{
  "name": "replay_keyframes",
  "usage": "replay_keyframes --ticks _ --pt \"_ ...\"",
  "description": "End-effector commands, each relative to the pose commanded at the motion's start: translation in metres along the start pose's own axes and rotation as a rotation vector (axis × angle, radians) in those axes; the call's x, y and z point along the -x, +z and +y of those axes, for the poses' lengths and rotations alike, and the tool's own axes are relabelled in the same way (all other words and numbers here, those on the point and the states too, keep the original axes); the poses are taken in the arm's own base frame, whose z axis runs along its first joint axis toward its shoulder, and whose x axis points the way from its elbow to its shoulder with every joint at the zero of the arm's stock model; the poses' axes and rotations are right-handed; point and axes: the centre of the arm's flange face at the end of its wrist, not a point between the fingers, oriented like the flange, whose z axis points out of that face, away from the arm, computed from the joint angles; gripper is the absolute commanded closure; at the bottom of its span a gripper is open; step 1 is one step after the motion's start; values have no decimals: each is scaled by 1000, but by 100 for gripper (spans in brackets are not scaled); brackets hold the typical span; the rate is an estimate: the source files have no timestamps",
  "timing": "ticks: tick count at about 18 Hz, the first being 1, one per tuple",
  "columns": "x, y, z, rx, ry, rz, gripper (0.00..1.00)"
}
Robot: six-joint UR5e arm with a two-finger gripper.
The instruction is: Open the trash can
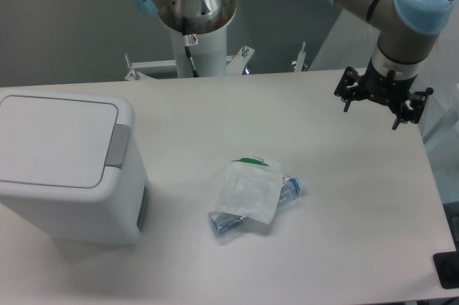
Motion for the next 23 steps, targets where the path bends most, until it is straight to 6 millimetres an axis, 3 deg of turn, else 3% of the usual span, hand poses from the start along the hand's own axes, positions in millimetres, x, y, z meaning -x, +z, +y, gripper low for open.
replay_keyframes --ticks 4,9,14,16,18,21,23 --pt "-12 -5 -1 -6 -43 -6 0" --pt "-28 -34 -9 -31 -41 -46 0" --pt "-64 -35 -49 -63 -19 -13 0" --pt "-77 -47 -55 -119 -44 25 0" --pt "-104 -61 -75 -182 -37 78 0" --pt "-128 -72 -93 -209 -37 88 0" --pt "-138 -78 -96 -233 -72 107 0"
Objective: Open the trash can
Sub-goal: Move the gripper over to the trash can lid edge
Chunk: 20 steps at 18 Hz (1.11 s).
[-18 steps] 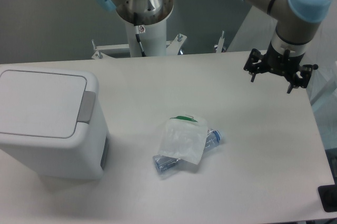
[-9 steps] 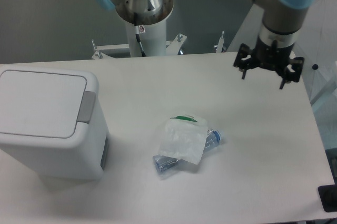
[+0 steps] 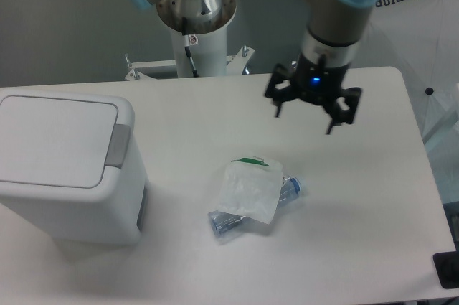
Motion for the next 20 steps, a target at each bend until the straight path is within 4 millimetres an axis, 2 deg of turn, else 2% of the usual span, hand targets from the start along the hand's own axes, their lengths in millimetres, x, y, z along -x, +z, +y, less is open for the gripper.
replay_keyframes --ticks 3,7,13,17,20 --pt "-16 -9 -12 -87 -87 54 0" --pt "-34 -7 -31 -131 -205 84 0" --pt "-70 9 -66 -155 -303 95 0" --pt "-96 16 -81 -156 -342 113 0" --pt "-107 19 -85 -151 -338 122 0"
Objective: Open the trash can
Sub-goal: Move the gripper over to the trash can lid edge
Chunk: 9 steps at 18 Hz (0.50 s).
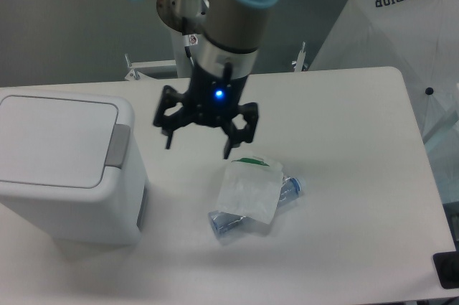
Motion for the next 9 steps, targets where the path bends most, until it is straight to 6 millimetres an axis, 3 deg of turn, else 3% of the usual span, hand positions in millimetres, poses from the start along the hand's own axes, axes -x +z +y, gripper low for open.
replay_keyframes --ticks 3,9 --pt "-17 6 1 10 13 12 0" --pt "-33 16 4 28 -7 21 0"
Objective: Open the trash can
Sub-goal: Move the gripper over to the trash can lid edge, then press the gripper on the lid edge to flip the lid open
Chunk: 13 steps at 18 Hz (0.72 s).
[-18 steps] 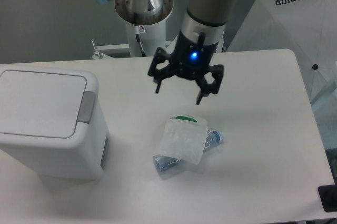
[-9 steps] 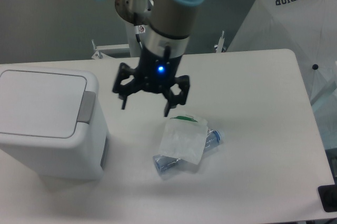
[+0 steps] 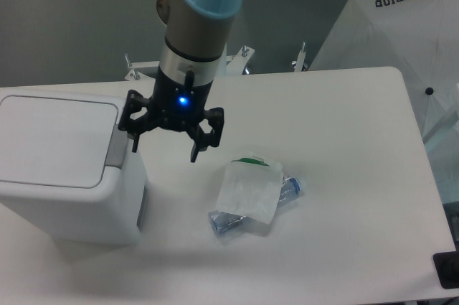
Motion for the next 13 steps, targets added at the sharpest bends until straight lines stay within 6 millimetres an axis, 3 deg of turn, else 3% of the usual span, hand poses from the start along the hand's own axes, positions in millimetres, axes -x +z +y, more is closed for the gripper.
replay_keyframes --ticks 13 --pt "0 12 5 24 -6 7 0"
